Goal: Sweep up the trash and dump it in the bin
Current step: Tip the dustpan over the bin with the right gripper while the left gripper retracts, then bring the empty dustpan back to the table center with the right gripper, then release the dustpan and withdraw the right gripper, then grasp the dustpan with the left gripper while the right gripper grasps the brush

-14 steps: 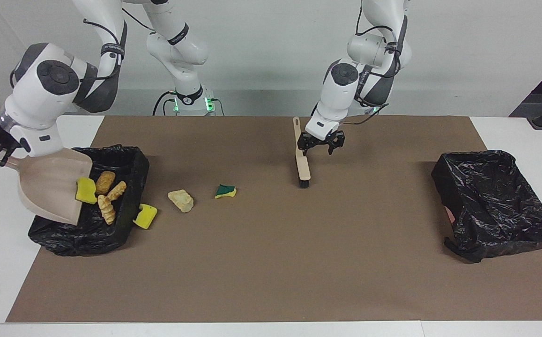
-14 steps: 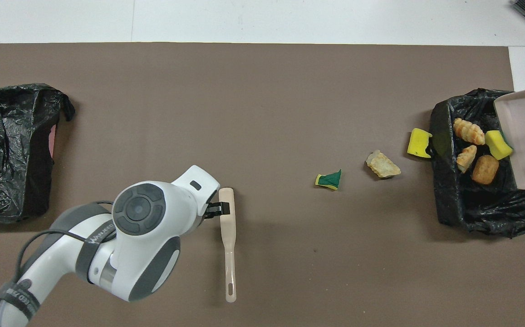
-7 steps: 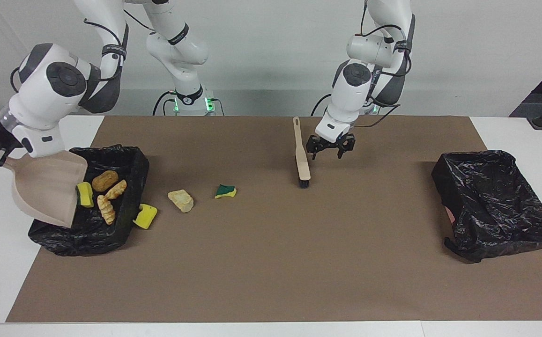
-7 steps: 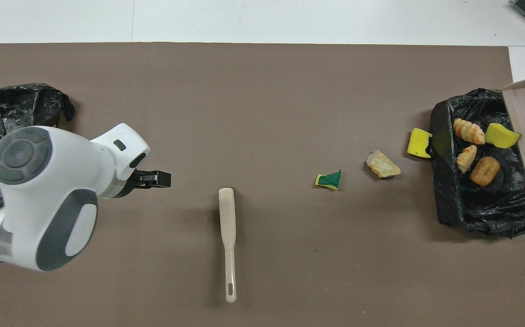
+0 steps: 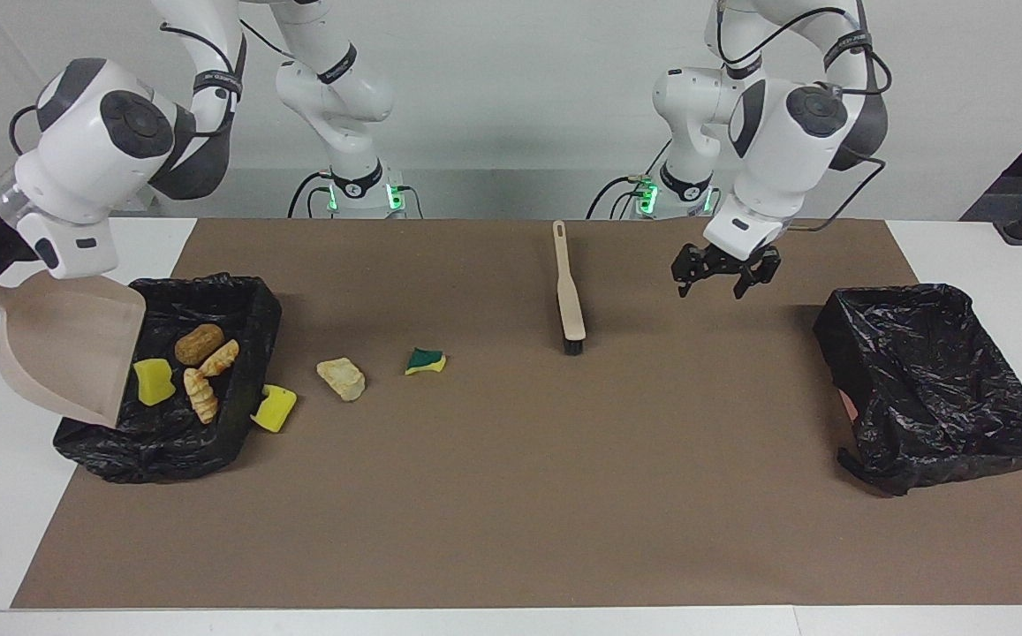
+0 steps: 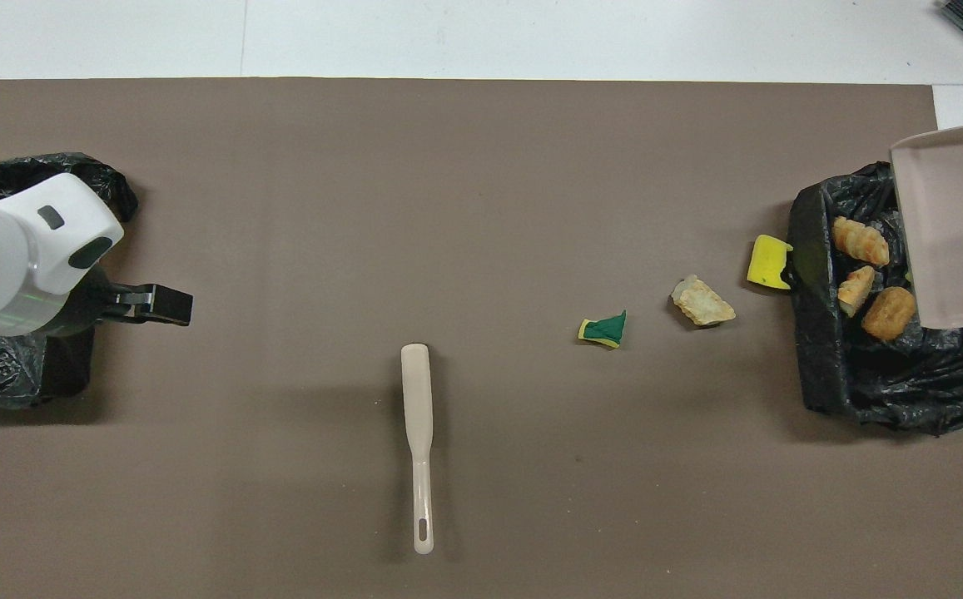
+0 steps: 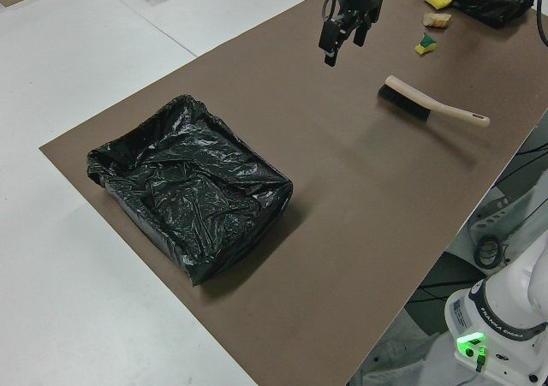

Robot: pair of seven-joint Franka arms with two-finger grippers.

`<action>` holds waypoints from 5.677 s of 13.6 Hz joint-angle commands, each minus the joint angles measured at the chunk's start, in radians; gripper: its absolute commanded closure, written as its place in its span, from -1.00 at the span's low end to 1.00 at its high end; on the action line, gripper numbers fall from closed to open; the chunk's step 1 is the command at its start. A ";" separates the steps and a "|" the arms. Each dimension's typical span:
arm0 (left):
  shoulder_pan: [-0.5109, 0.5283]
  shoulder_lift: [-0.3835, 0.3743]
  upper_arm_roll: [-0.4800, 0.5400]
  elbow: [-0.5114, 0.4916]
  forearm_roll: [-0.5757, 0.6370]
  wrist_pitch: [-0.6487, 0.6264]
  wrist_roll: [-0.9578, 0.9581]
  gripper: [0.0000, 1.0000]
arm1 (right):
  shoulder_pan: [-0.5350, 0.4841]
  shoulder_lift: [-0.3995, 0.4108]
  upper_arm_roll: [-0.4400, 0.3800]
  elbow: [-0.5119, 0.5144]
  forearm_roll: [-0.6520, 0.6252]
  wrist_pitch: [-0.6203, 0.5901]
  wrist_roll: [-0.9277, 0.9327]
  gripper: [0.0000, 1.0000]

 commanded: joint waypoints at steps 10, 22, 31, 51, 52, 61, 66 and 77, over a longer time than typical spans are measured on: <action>0.034 -0.043 0.024 0.225 0.019 -0.245 0.052 -1.00 | 0.132 -0.047 0.010 -0.122 0.447 -0.101 0.422 1.00; 0.034 -0.045 0.024 0.222 0.017 -0.235 0.054 -1.00 | 0.440 0.066 0.009 -0.110 0.741 -0.084 1.539 1.00; 0.044 -0.056 0.025 0.202 0.013 -0.235 0.106 -1.00 | 0.675 0.328 0.009 0.118 0.757 -0.044 2.125 1.00; 0.030 -0.021 0.024 0.168 0.011 -0.011 0.095 -1.00 | 0.694 0.386 0.009 0.083 0.863 0.163 2.178 -1.00; 0.028 -0.007 0.022 0.168 0.011 0.038 0.095 -1.00 | 0.716 0.348 0.009 0.044 0.864 0.156 2.182 -1.00; -0.134 0.263 -0.015 0.297 0.017 0.253 -0.165 -1.00 | 0.943 0.152 0.009 -0.263 0.863 0.200 2.414 -1.00; -0.312 0.426 -0.012 0.349 0.023 0.333 -0.350 -1.00 | 1.057 0.122 0.007 -0.395 0.859 0.266 2.532 -1.00; -0.441 0.520 -0.016 0.274 0.011 0.454 -0.495 -1.00 | 1.045 0.112 0.003 -0.423 0.859 0.255 2.524 1.00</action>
